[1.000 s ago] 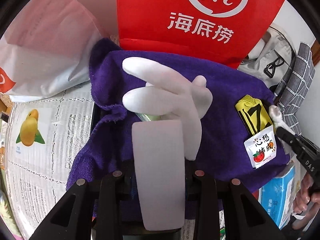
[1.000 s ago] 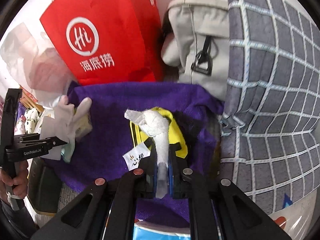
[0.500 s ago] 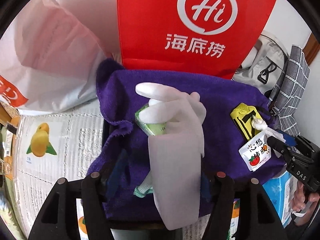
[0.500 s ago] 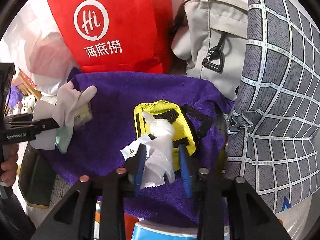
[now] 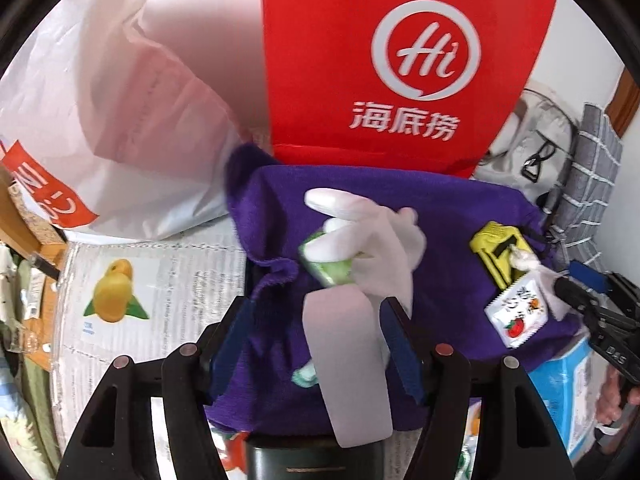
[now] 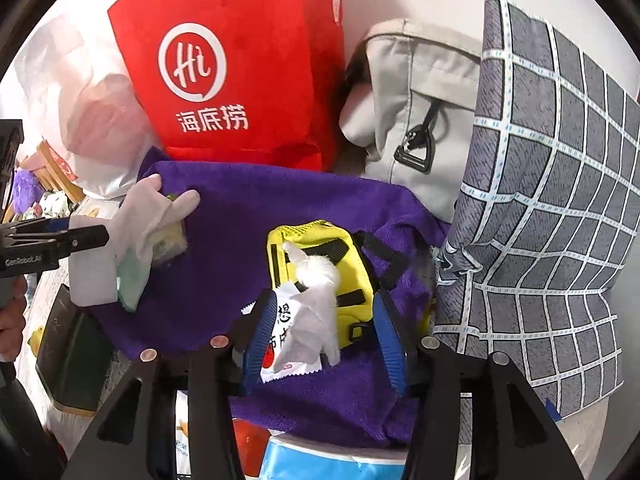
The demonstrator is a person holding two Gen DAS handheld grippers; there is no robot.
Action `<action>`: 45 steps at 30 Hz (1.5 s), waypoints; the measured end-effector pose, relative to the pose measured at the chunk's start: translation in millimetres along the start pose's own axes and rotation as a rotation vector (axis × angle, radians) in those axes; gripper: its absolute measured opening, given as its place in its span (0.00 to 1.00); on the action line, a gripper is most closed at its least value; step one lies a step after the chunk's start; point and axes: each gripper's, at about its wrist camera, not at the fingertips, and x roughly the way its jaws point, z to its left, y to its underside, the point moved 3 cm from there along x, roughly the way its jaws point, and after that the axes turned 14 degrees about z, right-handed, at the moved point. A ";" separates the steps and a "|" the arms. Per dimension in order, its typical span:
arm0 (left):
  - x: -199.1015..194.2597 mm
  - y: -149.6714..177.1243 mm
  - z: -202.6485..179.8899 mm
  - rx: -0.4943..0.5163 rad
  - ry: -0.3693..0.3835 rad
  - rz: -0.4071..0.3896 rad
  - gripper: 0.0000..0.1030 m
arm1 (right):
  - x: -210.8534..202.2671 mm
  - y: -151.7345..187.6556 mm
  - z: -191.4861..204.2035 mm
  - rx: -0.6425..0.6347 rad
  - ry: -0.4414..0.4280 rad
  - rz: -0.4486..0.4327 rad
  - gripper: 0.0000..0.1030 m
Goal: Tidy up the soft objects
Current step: 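Set the tissue on the yellow pouch with the right tool while the left tool releases the foam block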
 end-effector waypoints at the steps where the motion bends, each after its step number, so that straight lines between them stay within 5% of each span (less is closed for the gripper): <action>1: 0.8 -0.2 2.6 -0.006 -0.001 0.002 0.62 | -1.1 0.1 1.5 -0.005 0.004 -0.003 0.48; 8: 11.2 -5.1 7.6 -0.050 0.047 -0.010 0.61 | -4.6 0.4 14.4 -0.052 0.041 -0.021 0.48; 10: 10.1 -5.4 5.1 -0.046 0.054 -0.027 0.52 | -4.5 0.3 16.1 -0.059 0.044 -0.023 0.49; 12: 6.8 -6.0 6.2 -0.062 0.075 -0.052 0.32 | -4.9 0.2 17.5 -0.063 0.050 -0.025 0.49; 13: 5.4 -5.6 6.4 -0.067 0.086 -0.057 0.32 | -5.3 0.3 17.7 -0.064 0.053 -0.027 0.49; 22: -6.9 -4.3 8.1 -0.063 0.106 -0.057 0.34 | -28.3 6.8 21.6 -0.048 0.059 -0.074 0.49; 29: -21.6 1.0 7.1 -0.042 0.088 -0.067 0.54 | -49.2 37.0 39.8 -0.057 0.030 -0.089 0.51; 35: 4.5 3.0 -4.8 0.023 0.033 0.043 0.61 | -57.8 74.6 53.6 -0.055 0.013 -0.072 0.51; 37: 14.8 3.9 -8.7 0.030 0.042 0.069 0.46 | -59.3 84.6 56.3 -0.052 0.010 -0.064 0.51; 38: 18.7 4.1 -10.8 0.032 0.047 0.076 0.28 | -60.2 90.4 58.2 -0.052 0.010 -0.061 0.51; 45: 2.7 3.1 -22.7 0.037 0.128 -0.070 0.29 | -62.0 113.8 57.6 -0.045 0.035 -0.057 0.51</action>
